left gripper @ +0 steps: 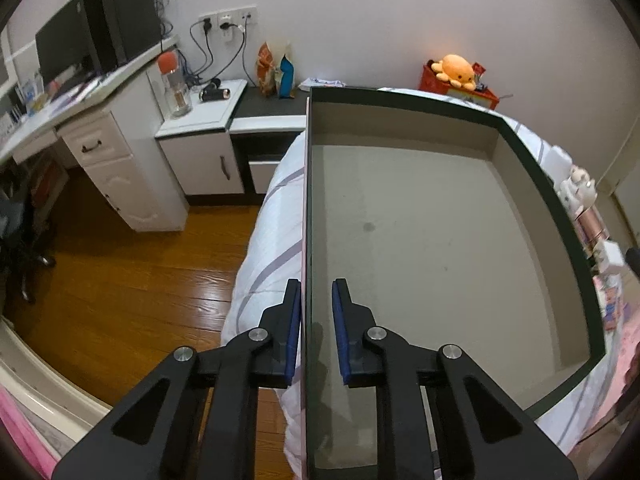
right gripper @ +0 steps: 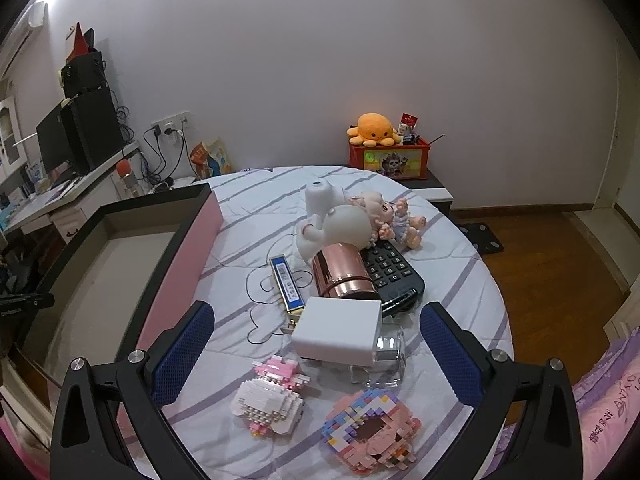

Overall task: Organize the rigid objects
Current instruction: 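Grip the pink tray's rim with the left tool while the right tool approaches the items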

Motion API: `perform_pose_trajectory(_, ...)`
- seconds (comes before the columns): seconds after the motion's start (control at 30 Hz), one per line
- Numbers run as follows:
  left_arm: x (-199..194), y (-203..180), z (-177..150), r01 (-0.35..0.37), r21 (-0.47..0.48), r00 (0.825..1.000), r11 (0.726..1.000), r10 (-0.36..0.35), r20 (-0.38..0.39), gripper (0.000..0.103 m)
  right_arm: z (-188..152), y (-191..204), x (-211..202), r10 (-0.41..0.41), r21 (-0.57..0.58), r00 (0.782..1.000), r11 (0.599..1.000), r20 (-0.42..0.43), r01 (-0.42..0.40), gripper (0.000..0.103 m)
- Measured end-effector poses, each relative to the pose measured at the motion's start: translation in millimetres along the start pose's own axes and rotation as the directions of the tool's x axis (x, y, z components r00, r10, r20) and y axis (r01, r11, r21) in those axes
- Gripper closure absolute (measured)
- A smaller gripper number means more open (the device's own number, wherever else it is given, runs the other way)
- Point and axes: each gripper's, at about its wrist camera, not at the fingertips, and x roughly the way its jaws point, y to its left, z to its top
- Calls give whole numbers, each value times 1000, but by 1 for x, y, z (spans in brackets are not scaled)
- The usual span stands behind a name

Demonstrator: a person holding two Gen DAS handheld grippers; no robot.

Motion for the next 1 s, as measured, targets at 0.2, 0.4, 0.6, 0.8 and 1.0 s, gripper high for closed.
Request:
perform_pose_trajectory(0.2,-2,-1,0,-11,18,1000,1000,11,-1,88,-1,-3,0,-6,6,1000,1000,-4,6,0)
perform_pose_trajectory(0.4,-4,-9,1,15,40,999,999,-13,-44,88,-2,-9,-3,-8,24,1000,1000,-9,8,0)
perform_pose_trajectory(0.6,-8,-9,10,22,42,996,999,-19,-82,88,-3,-10,-9,15,39,1000,999,9,-15,0)
perform_pose_trajectory(0.8,-10,-14,-1,-36,21,996,999,38,-78,89,-7,-18,-8,55,100,998,993,-1,-55,0)
perform_pose_trajectory(1.0,-31,-15,-11,-50,8,998,999,50,-33,97,-10,-20,-14,107,110,994,988,9,-107,0)
